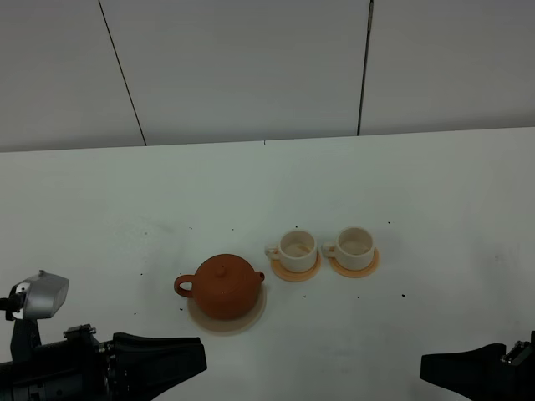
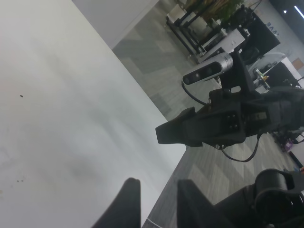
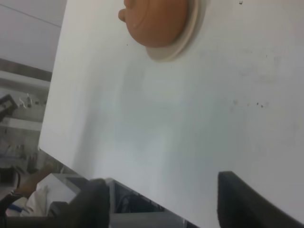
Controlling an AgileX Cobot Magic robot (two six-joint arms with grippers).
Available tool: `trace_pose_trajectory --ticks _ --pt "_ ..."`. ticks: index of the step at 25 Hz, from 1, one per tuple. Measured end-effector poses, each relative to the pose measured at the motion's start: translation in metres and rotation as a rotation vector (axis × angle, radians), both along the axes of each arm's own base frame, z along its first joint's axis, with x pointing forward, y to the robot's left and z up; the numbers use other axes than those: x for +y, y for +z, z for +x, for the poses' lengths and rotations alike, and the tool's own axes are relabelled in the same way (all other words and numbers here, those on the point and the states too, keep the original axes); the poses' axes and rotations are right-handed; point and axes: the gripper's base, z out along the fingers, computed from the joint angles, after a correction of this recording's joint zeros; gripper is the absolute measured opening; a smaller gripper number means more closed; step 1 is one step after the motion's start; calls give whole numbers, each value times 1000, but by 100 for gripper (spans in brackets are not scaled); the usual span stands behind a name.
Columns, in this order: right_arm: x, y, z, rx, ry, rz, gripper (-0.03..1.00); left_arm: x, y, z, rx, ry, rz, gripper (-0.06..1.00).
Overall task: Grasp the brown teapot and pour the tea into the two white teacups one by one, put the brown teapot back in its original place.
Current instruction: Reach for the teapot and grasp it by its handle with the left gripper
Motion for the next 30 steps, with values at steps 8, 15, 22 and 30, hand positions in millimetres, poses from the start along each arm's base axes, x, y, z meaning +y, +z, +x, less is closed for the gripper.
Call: trace_pose_trajectory --ticks 8,15,22,30 --pt "1 3 2 -1 -24 48 49 0 0 0 -1 0 0 26" --pt "1 4 2 -1 -25 50 49 0 0 0 -1 0 0 26" --pt "1 4 3 -1 -35 62 49 -1 2 -1 -3 -12 -19 26" --pt "3 7 1 -33 3 71 49 -1 8 2 -18 -3 -70 26"
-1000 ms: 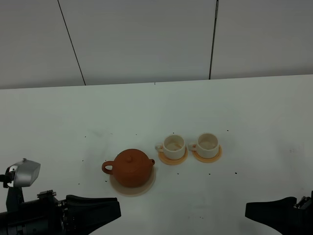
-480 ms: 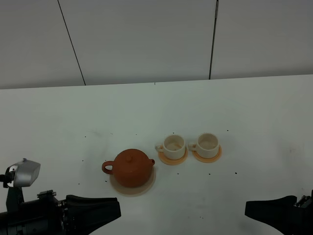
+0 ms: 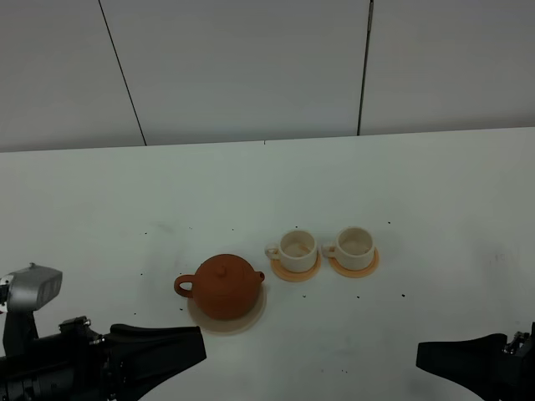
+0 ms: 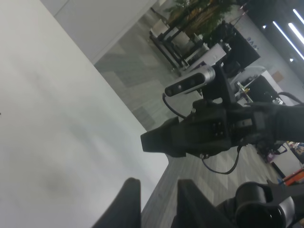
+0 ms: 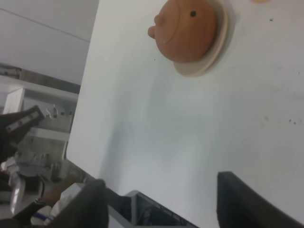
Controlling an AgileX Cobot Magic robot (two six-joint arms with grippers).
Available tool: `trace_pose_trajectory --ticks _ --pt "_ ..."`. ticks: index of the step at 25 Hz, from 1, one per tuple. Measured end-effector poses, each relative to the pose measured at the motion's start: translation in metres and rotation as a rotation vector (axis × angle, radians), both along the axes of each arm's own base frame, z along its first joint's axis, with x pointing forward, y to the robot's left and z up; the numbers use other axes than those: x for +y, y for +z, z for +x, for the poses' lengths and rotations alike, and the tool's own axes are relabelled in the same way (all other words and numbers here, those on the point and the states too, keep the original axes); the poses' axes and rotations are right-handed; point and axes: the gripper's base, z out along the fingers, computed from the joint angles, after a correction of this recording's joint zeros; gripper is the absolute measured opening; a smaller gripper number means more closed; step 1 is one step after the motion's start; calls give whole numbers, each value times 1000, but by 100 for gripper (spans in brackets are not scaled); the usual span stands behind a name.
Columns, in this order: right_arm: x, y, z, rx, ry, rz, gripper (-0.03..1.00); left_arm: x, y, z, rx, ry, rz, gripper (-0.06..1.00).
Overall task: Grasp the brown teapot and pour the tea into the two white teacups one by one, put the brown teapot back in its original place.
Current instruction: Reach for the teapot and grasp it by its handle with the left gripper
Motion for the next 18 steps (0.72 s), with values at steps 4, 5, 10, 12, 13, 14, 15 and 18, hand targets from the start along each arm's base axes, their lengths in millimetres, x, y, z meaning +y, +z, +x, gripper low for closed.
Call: trace_pose_trajectory --ticks 4,5,10,12,13,14,15,18 --pt "0 9 8 -48 34 -32 49 0 9 9 -47 0 0 26" --pt "0 12 10 -53 38 -37 49 0 12 12 -61 2 3 26" --pt "-2 27 23 -83 79 -130 49 2 17 28 -56 58 72 26" --pt "-5 31 28 -77 77 -180 49 5 15 34 -42 88 135 26" --pt "-7 34 32 -77 66 -205 49 6 13 36 -30 102 172 26" --pt "-8 37 35 -73 48 -226 49 8 11 38 -19 120 206 26" --pt "-10 40 39 -73 29 -243 48 9 10 40 -4 133 234 26" --pt "-15 46 46 -62 4 -307 48 14 5 45 43 185 320 26"
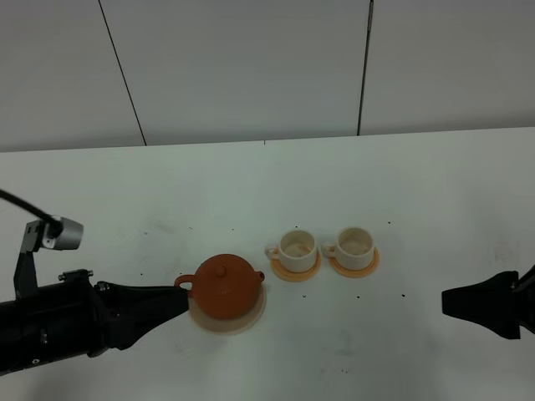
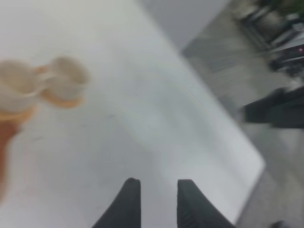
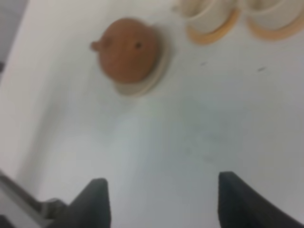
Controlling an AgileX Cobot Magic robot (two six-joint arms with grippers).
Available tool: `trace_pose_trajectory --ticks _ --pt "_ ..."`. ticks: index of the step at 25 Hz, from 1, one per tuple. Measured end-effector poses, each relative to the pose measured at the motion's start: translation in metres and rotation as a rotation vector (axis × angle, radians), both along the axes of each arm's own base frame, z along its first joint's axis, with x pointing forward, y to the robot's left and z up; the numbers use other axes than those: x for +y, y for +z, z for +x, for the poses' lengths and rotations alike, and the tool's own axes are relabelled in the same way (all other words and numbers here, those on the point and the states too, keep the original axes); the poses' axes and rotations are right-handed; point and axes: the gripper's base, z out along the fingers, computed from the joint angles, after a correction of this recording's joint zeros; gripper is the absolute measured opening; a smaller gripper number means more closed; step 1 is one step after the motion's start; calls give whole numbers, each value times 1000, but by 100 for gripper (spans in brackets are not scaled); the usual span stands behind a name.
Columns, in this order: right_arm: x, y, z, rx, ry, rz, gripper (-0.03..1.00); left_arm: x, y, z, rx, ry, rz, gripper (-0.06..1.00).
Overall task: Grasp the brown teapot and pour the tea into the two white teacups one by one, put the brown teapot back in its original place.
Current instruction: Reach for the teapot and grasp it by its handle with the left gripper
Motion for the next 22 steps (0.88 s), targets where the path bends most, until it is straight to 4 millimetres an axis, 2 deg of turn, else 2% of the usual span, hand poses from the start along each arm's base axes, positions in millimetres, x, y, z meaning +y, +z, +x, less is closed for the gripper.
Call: trace_pose_trajectory --ticks 6,10,14,22 --pt "-13 3 2 109 -86 -153 45 11 -12 3 106 95 146 26" --pt "-23 11 -8 143 -176 -245 43 15 -18 1 155 116 207 26" --pt "-30 22 -27 149 -237 -317 43 16 -20 -1 175 111 236 26" --pt "-45 40 -79 178 -314 -487 43 17 -21 -1 178 112 244 26"
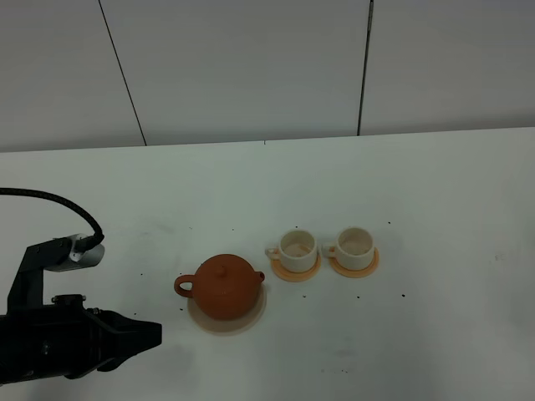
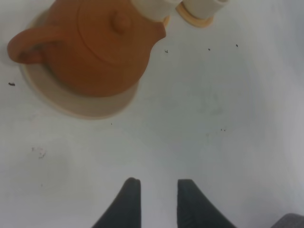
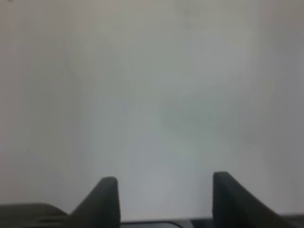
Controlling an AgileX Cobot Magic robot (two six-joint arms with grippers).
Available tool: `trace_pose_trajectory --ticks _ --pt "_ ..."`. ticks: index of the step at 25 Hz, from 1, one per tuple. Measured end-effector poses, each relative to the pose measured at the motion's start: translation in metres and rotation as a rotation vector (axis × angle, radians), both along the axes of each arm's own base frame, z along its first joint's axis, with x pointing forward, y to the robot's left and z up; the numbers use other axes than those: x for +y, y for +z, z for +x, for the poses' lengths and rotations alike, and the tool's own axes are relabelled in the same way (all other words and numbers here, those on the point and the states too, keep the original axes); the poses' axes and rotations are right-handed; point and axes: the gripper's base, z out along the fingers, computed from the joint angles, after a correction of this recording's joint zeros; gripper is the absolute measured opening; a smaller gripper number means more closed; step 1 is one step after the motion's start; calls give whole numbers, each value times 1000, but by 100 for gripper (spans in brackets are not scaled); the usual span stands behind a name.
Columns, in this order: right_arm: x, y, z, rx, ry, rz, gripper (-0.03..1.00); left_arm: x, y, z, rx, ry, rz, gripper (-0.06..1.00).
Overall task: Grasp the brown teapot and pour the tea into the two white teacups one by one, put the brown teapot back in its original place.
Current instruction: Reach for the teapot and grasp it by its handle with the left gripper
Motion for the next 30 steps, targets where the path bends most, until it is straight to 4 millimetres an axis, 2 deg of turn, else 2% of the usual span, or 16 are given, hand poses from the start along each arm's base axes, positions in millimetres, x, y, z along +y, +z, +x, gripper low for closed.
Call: trace_pose_trajectory --ticks 5,11,18,25,30 --pt "0 -2 -34 -62 17 -16 43 0 0 0 0 0 0 26" --pt "6 -7 -73 -225 71 1 43 0 0 0 0 -1 1 26" --pt "7 -4 -108 -471 110 -30 43 0 -1 -1 2 -10 10 26" --pt "9 -5 -126 -592 123 -38 43 0 -1 -1 2 -15 15 26" --pt "12 -5 -128 -617 163 -33 43 1 3 3 -17 -37 34 26"
